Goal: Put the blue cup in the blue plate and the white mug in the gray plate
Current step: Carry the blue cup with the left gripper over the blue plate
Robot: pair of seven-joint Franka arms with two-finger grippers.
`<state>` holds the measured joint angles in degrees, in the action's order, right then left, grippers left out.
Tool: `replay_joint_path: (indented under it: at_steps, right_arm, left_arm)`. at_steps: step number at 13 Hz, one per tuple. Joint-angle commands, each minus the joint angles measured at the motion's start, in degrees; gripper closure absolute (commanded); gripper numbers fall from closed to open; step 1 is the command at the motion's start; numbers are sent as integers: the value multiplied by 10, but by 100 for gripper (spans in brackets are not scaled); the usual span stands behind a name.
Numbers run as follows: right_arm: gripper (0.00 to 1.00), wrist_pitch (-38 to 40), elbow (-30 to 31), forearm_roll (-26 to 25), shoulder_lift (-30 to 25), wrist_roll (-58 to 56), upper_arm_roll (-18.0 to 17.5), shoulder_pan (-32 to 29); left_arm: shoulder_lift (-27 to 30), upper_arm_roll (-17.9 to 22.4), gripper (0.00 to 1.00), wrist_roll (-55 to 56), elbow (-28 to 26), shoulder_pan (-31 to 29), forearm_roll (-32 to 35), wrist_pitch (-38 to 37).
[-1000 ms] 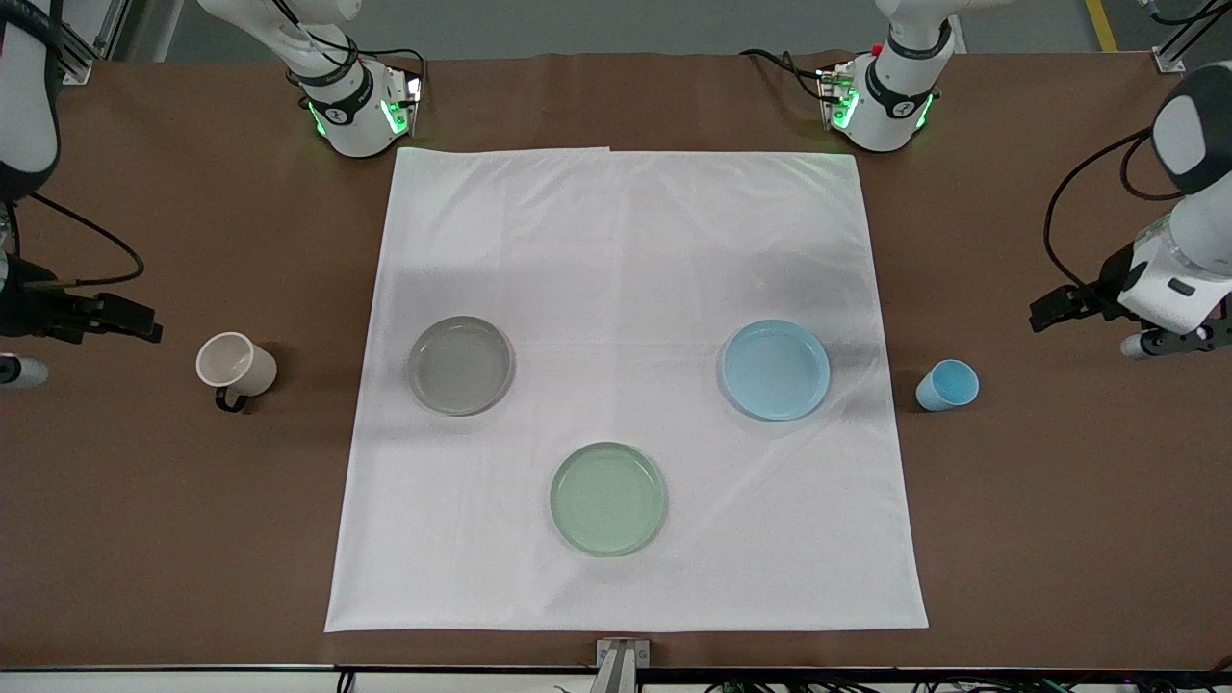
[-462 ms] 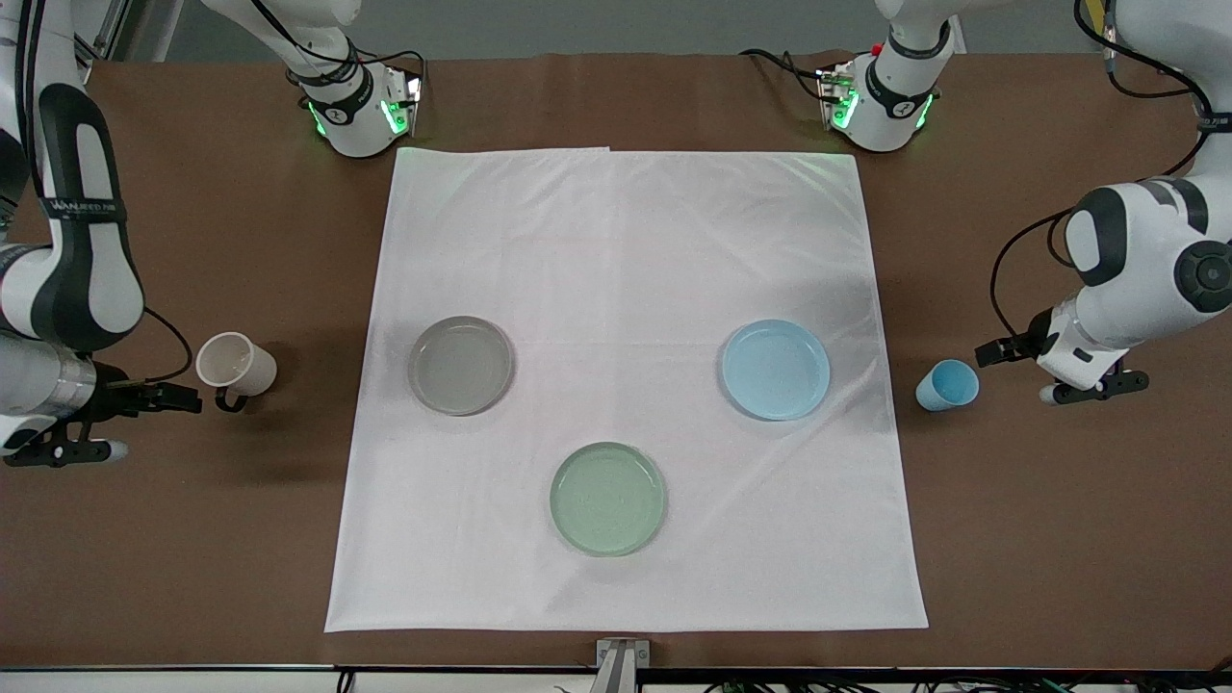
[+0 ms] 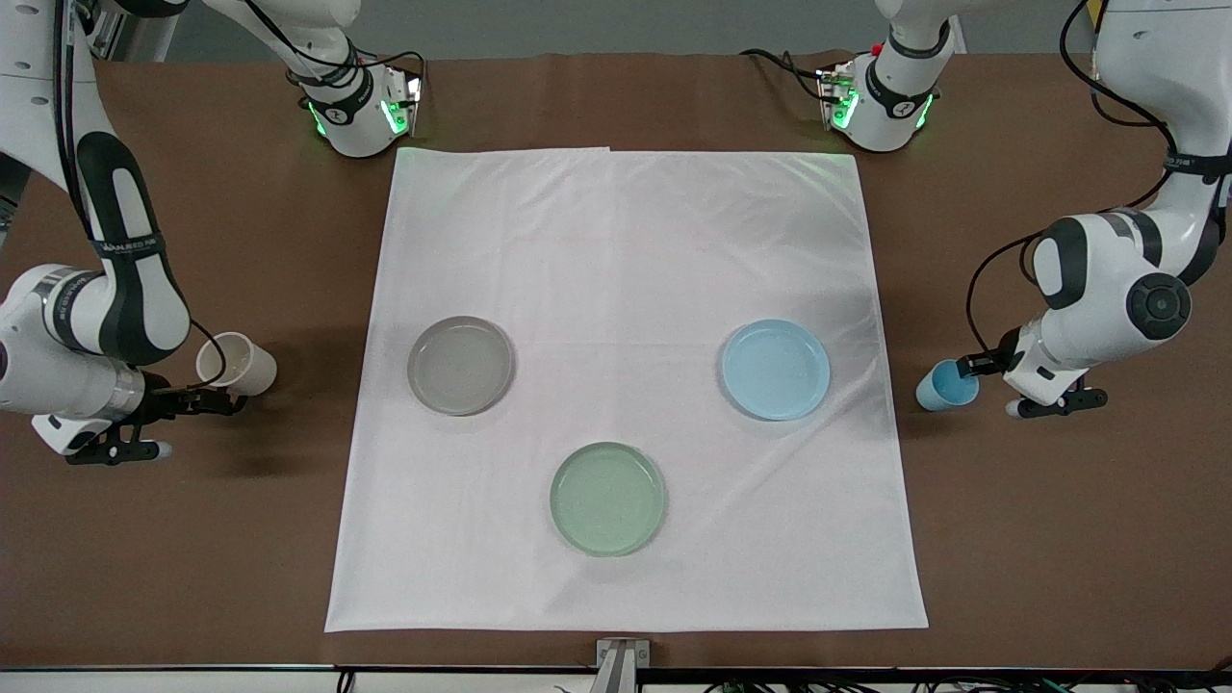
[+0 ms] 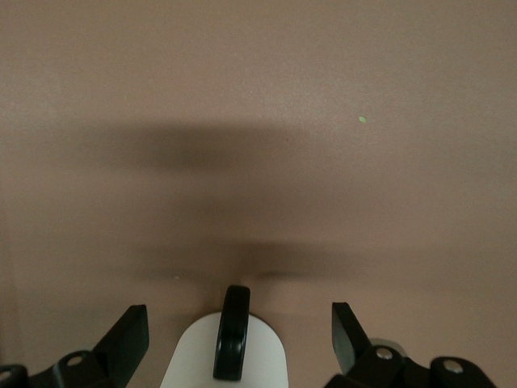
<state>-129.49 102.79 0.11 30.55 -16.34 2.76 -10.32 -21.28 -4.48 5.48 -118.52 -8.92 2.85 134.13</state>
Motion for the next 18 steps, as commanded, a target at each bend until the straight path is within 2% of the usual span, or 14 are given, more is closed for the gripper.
replay_joint_path:
  at_steps: [1, 3, 4, 6, 9, 11, 14, 16, 18]
  right_arm:
    - [1, -45, 37, 4, 1, -8, -6, -4]
    - [9, -50, 46, 4, 6, -8, -6, -3]
    - [18, -50, 51, 4, 7, -8, -6, -4]
    - [32, -50, 53, 4, 7, -8, -6, -4]
    - [51, -49, 54, 4, 7, -7, -6, -7]
    - [58, -49, 52, 4, 7, -7, -6, -8]
    - [66, -50, 51, 4, 7, -7, -6, -9]
    - [73, -50, 51, 4, 7, -7, -6, -9]
    - [79, -50, 51, 4, 6, -7, -6, -9]
  left_arm:
    - [-11, -2, 75, -4, 11, 0, 1, 10]
    - [-11, -6, 98, 4, 11, 3, 1, 9]
    - [-9, -16, 100, 8, 12, 1, 1, 9]
    - [5, -27, 100, 17, 15, 1, 1, 1]
    - [35, -72, 100, 75, 29, 1, 1, -41]
    - [36, -116, 100, 145, 48, 1, 1, -90]
    - [30, -174, 100, 253, 51, 5, 2, -92]
    - [17, -192, 100, 299, 59, 20, 2, -91]
    - [3, -192, 100, 355, 71, 57, 3, -88]
